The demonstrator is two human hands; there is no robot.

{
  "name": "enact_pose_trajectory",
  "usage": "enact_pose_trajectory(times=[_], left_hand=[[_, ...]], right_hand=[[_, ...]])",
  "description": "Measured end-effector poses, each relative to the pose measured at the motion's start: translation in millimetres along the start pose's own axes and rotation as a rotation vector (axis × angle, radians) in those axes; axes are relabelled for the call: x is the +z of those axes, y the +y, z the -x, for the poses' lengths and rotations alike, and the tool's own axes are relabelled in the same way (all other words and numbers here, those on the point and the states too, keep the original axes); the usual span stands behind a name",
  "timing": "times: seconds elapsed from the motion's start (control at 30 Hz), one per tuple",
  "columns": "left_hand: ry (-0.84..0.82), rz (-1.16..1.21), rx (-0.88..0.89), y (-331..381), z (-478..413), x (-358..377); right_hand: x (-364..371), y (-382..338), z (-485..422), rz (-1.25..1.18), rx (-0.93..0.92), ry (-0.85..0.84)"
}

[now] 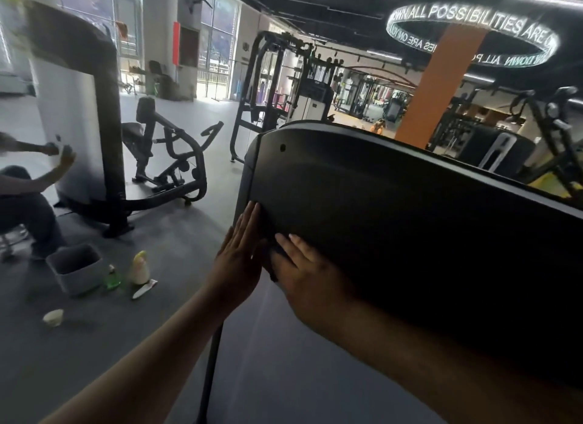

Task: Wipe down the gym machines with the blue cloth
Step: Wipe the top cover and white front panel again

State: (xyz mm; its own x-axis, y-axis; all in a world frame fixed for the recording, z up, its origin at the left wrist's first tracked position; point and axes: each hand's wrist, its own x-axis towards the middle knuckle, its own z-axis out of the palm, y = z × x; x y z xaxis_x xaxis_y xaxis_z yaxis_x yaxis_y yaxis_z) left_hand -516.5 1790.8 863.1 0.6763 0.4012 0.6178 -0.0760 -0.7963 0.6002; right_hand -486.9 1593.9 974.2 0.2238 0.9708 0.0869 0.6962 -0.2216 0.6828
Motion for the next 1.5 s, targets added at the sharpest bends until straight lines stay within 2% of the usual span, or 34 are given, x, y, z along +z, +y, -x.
enact_pose_trajectory(times=[0.07, 0.23, 0.3, 0.43, 0.6, 0.77, 0.97, 1.03, 1.13, 1.17, 1.3, 1.33, 1.43, 1.5], left_hand=[[0.006, 0.003, 0.036, -5.3, -0.8, 1.0], [-0.061, -0.019, -0.014, -23.3, -1.8, -2.4], [-0.082, -0.05, -0.043, -33.8, -1.5, 0.4], [-0.094, -0.013, -0.101, -46.5, -0.1, 5.4], [-0.125, -0.047, -0.044, -55.6, 1.4, -1.2], [-0.171, -0.047, -0.05, -60.3, 2.7, -3.2], [-0.164, -0.05, -0.039, -66.5, 3.6, -0.5], [-0.168, -0.041, -0.044, -64.1, 6.3, -0.1], [-0.183, -0.033, -0.045, -63.2, 9.2, 0.0], [-0.183, -0.032, -0.047, -63.1, 10.2, 0.0], [-0.187, -0.04, -0.045, -64.2, 23.1, 5.6], [-0.2, -0.04, -0.052, -65.2, 27.9, 7.7], [-0.25, -0.052, -0.077, -72.8, 44.2, 14.2], [-0.275, -0.074, -0.078, -81.1, 53.8, 18.4]], right_hand=[[2.6, -4.5, -7.9, 0.02, -0.026, -0.001], [-23.1, 16.9, -31.1, -0.01, 0.166, 0.118], [-8.2, 0.8, -28.9, 0.002, 0.128, 0.065], [19.2, -32.9, -32.0, 0.117, -0.068, -0.091], [9.9, -19.0, -53.9, -0.088, 0.19, -0.002], [29.5, -55.1, -49.8, 0.187, -0.066, -0.177], [14.3, -32.9, -60.7, 0.069, 0.161, 0.014], [25.9, -49.9, -54.3, 0.151, 0.009, -0.044], [47.7, -72.2, -46.5, 0.31, -0.221, -0.223], [50.0, -72.4, -47.3, 0.317, -0.21, -0.219], [50.5, -70.7, -42.9, 0.142, 0.047, -0.057], [56.9, -76.4, -38.9, 0.14, 0.036, -0.071], [84.1, -106.9, -18.6, 0.235, -0.157, -0.198], [90.7, -111.8, -16.2, 0.27, -0.189, -0.226]])
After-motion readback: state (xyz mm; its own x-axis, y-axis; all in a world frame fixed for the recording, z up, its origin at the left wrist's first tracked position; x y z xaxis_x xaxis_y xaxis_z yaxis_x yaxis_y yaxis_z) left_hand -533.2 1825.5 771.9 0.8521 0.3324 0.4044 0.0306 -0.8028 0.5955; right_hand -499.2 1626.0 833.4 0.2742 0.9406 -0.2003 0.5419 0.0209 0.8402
